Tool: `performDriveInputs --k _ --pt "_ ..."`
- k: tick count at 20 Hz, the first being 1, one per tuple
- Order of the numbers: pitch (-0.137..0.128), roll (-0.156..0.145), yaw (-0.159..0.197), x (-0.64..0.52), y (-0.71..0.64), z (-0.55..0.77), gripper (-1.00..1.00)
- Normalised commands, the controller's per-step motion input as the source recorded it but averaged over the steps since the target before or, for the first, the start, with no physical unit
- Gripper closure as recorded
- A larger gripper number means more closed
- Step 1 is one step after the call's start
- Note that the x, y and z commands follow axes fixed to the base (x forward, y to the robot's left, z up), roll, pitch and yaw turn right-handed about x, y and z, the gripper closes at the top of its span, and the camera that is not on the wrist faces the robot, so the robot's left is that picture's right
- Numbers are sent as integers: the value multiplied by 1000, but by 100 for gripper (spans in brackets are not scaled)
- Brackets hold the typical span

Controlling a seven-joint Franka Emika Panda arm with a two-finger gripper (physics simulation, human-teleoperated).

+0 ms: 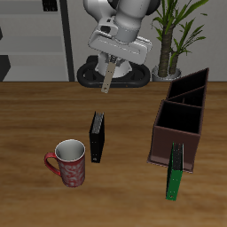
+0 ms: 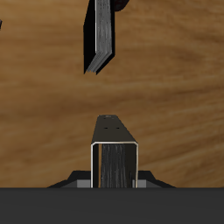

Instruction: Place the yellow book into the left desk caddy's back compartment

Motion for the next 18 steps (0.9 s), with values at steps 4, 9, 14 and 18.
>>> performDriveInputs --k 4,9,14,18 --pt "-27 108 31 15 826 269 100" --pt "-13 14 19 43 446 134 100" --pt "-19 72 -13 -8 642 131 100" --pt "-6 68 -33 42 459 104 100"
